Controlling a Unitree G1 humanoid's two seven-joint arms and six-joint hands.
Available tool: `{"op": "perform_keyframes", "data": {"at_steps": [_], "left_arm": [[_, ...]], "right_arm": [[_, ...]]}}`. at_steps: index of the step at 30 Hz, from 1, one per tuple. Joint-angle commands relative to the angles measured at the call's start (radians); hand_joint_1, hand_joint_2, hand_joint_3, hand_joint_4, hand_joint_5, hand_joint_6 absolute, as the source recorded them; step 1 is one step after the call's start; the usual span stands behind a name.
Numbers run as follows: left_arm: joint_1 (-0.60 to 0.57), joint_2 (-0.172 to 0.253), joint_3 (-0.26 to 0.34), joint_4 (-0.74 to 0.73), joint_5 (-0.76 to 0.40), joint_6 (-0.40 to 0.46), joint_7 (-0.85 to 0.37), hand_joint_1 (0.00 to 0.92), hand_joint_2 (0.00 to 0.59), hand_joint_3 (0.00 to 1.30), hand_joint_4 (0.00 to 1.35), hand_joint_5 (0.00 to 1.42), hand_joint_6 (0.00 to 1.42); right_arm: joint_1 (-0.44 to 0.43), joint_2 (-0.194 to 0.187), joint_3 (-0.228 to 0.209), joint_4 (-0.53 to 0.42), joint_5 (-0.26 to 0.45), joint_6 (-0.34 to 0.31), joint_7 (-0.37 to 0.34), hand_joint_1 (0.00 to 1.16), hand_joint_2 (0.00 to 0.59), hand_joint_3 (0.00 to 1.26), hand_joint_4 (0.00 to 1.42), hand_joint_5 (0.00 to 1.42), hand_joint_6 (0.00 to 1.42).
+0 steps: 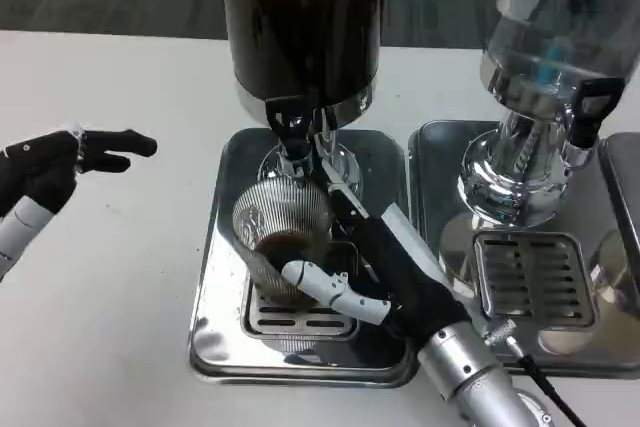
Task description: Grasp the cup under the faucet to collect the drink, then remove the cup.
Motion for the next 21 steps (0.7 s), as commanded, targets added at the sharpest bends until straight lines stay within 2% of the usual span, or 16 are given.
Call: {"op": "perform_keyframes", "data": {"at_steps": [1, 21], "left_arm": [[0.014, 0.012, 0.010, 0.007, -0.003, 0.012, 0.005, 0.000, 0.114, 0.47, 0.35, 0.25, 0.31], [0.037, 0.016, 0.012, -0.014, -0.005, 0.031, 0.005, 0.000, 0.124, 0.48, 0.35, 0.25, 0.32]], "right_arm": [[-0.009, -0.003, 0.025, 0.018, -0.018, 0.032, 0.028, 0.49, 0.195, 0.00, 0.00, 0.00, 0.00], [-0.001, -0.015, 0.047, -0.015, -0.044, 0.072, 0.034, 0.55, 0.194, 0.00, 0.00, 0.00, 0.00]]}}
